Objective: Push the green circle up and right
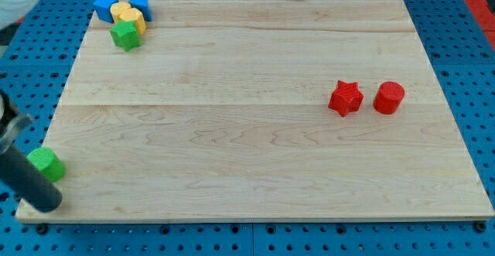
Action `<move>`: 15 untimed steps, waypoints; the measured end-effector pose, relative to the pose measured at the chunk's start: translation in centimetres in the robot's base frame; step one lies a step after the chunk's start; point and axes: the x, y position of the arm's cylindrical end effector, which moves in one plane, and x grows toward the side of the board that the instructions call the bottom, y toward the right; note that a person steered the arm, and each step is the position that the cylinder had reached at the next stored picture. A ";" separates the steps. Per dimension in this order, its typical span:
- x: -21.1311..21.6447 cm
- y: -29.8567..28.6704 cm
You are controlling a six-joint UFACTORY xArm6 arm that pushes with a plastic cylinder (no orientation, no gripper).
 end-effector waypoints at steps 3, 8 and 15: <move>-3.1 3.7; -10.4 -5.0; -17.7 -2.8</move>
